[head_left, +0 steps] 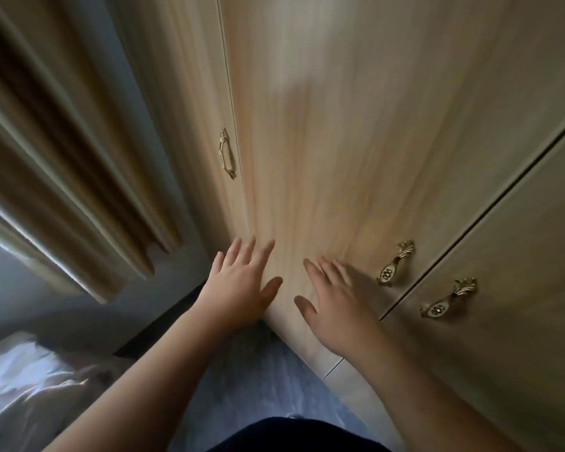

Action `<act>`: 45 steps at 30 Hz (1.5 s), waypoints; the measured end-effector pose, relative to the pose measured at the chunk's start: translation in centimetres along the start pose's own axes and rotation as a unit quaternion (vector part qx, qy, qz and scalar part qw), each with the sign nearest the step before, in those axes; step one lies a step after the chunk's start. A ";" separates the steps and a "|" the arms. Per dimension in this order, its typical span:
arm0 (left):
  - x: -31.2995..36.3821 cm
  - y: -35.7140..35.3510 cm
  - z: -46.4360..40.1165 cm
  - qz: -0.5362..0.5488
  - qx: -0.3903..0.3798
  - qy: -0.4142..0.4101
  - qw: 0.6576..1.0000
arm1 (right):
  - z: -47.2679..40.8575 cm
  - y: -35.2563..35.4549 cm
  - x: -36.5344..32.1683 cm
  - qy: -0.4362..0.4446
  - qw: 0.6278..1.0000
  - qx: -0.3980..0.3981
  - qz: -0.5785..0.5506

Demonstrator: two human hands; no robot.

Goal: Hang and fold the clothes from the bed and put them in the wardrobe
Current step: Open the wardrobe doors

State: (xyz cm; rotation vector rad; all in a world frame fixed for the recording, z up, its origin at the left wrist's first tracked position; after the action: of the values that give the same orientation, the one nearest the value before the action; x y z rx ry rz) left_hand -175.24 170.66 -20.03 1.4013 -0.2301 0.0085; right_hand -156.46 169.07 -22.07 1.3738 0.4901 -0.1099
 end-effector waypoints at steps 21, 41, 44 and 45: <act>7.9 -0.2 -2.2 -0.035 -0.041 -0.407 0.912 | 11.8 0.7 -1.3 -0.348 0.914 0.191 -0.081; 7.3 0.6 3.9 -0.026 -0.029 -0.321 0.946 | 10.3 3.9 0.8 -0.332 0.761 0.387 -0.400; 5.8 1.2 5.9 -0.019 -0.023 -0.337 0.941 | 11.5 2.8 -0.5 -0.353 0.767 0.376 -0.381; 5.1 1.4 6.6 -0.019 -0.019 -0.345 0.938 | 12.0 2.0 -1.2 -0.354 0.767 0.384 -0.373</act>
State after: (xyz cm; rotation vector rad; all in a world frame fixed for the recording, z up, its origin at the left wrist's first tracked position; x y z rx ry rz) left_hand -171.42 163.83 -16.85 1.3258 -0.7813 -0.5254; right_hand -153.54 157.75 -18.38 1.6916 0.3125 -1.5848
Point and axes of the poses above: each hand's wrist, its own z-axis away from the middle knuckle, its own y-axis out of the back of the hand, x = y × z, the point moved 2 cm from there along -z, towards the middle knuckle, and after that the axes turned 5 degrees about -z, right-handed, at the moved point
